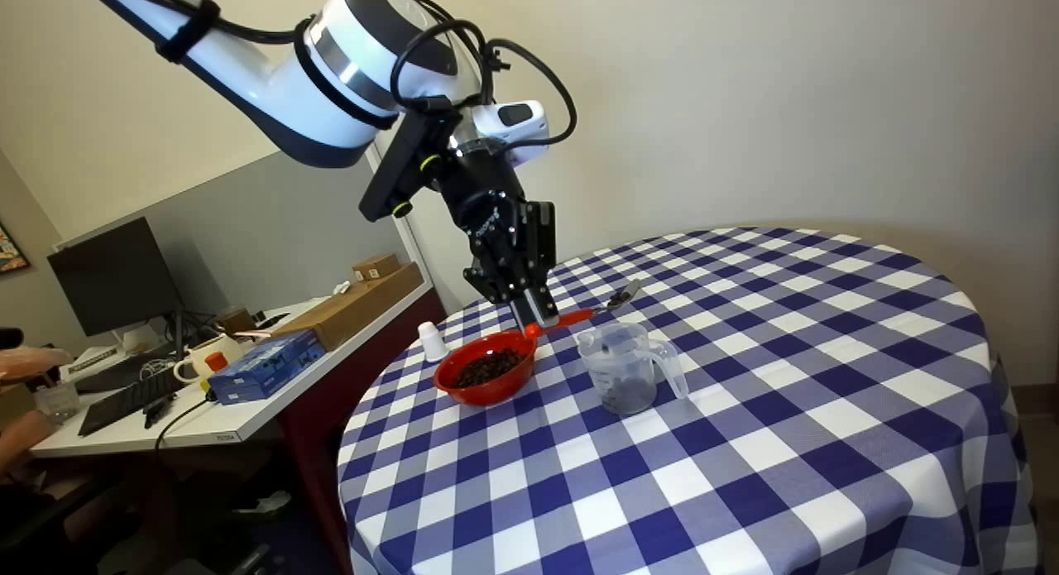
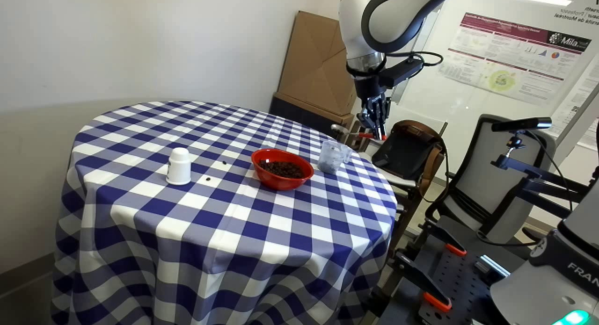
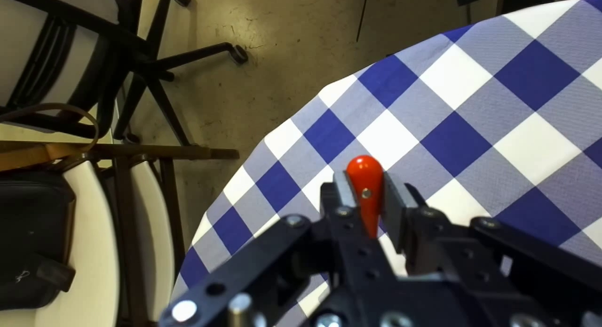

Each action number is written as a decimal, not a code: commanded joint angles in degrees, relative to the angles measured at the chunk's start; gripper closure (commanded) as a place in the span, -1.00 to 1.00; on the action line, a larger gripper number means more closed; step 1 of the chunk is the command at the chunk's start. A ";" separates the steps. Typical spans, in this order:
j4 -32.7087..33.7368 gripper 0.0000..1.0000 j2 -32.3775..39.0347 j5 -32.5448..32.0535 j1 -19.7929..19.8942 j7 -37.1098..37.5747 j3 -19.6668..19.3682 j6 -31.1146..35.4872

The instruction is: Use the spoon to scoop some of the contents in the red bowl into the clear jug

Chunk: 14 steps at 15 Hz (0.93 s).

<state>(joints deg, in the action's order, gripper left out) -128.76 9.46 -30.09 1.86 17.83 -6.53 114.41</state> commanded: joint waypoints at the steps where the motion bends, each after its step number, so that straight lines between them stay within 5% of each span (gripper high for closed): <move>1: -1.90 0.81 -1.95 -3.68 -0.52 2.71 0.15 0.56; 14: -3.96 0.81 -3.15 -12.94 -1.23 7.89 1.25 -0.08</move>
<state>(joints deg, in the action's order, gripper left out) -130.45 8.47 -39.73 1.23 23.08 -5.86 114.41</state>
